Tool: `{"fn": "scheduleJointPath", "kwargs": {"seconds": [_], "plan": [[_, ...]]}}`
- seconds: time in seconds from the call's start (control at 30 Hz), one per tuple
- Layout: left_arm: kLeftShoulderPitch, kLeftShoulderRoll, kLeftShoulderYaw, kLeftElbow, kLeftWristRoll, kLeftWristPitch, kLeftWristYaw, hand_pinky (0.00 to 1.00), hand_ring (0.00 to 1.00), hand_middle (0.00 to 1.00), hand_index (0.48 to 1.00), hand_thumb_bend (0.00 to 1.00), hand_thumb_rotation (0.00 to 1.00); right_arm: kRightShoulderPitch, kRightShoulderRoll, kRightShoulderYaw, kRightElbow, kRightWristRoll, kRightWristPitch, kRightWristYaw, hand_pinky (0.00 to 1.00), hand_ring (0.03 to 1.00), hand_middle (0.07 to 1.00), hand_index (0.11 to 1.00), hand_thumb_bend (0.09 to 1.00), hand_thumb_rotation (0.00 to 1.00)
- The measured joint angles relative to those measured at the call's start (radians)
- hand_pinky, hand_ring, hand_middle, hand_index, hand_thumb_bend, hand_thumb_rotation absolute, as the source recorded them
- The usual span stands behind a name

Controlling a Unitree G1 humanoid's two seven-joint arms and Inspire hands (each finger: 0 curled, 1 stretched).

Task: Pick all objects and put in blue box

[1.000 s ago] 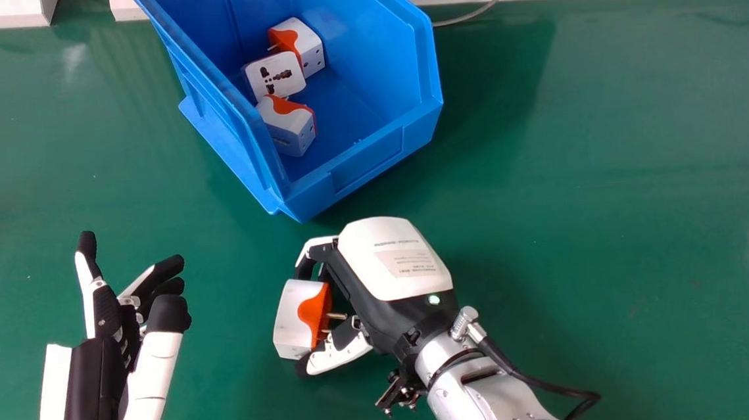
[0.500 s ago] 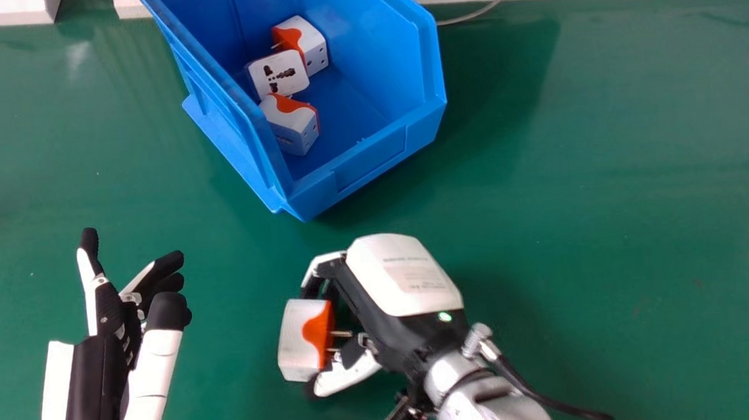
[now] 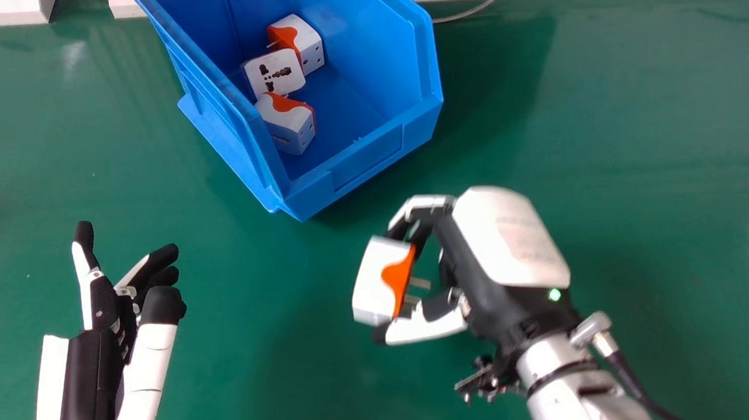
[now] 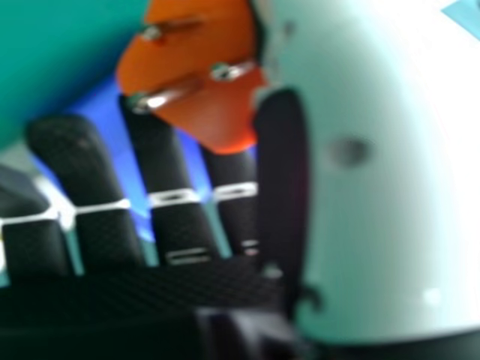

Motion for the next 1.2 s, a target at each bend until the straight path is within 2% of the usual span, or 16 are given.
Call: {"fn": "scheduleJointPath", "kwargs": {"seconds": [0.27,0.53,0.63,0.67,0.7,0.77,0.87,1.07,1.13,1.17,1.2], "plan": [[-0.004,-0.001,0.0,0.0,0.002,0.011,0.003,0.74,0.84,0.85,0.888,0.9,0.98,-0.22,-0.005,-0.077,0.056,0.006,-0.118,-0.042,0.04,0.083,0.132,0.469,0.492,0.13],[-0.005,-0.003,0.002,0.0,0.001,0.023,0.005,0.73,0.83,0.85,0.887,0.9,0.98,-0.44,-0.002,-0.079,0.238,0.0,-0.19,-0.05,0.04,0.084,0.137,0.469,0.485,0.13],[-0.005,-0.003,-0.001,-0.005,0.001,0.028,0.004,0.73,0.83,0.85,0.887,0.9,0.98,-0.53,0.003,-0.074,0.335,-0.003,-0.19,-0.048,0.06,0.107,0.177,0.474,0.484,0.14],[-0.003,-0.004,0.0,-0.009,0.001,0.029,0.006,0.73,0.83,0.85,0.887,0.9,0.98,-0.558,0.009,-0.071,0.365,-0.006,-0.189,-0.049,0.08,0.135,0.222,0.478,0.484,0.14],[-0.001,-0.003,-0.001,-0.013,0.001,0.029,0.005,0.73,0.83,0.85,0.887,0.9,0.98,-0.595,0.019,-0.068,0.406,-0.007,-0.183,-0.05,0.08,0.135,0.222,0.478,0.484,0.14],[0.0,-0.004,-0.001,-0.017,0.001,0.029,0.004,0.73,0.83,0.85,0.888,0.9,0.98,-0.659,0.039,-0.062,0.49,-0.006,-0.181,-0.057,0.12,0.183,0.281,0.474,0.484,0.14],[0.002,-0.003,-0.001,-0.019,0.001,0.031,0.002,0.73,0.84,0.85,0.888,0.91,0.98,-0.742,0.069,-0.055,0.616,-0.003,-0.184,-0.071,0.13,0.194,0.291,0.472,0.485,0.14],[0.012,-0.004,-0.002,-0.029,0.001,0.04,0.002,0.73,0.83,0.85,0.887,0.92,0.98,-0.893,0.127,-0.042,0.906,0.006,-0.189,-0.119,0.08,0.136,0.225,0.483,0.488,0.13],[0.019,-0.005,-0.003,-0.034,0.001,0.04,0.001,0.74,0.83,0.85,0.887,0.92,0.98,-0.94,0.144,-0.038,1.004,0.013,-0.196,-0.138,0.08,0.151,0.245,0.486,0.492,0.13],[0.021,-0.005,-0.003,-0.036,0.001,0.04,0.002,0.74,0.83,0.85,0.888,0.92,0.98,-0.959,0.15,-0.037,1.043,0.017,-0.197,-0.146,0.12,0.21,0.312,0.508,0.498,0.08],[0.023,-0.005,-0.003,-0.038,0.001,0.04,0.001,0.74,0.83,0.85,0.888,0.92,0.98,-0.973,0.155,-0.036,1.075,0.019,-0.199,-0.153,0.14,0.231,0.335,0.516,0.5,0.07]]}}
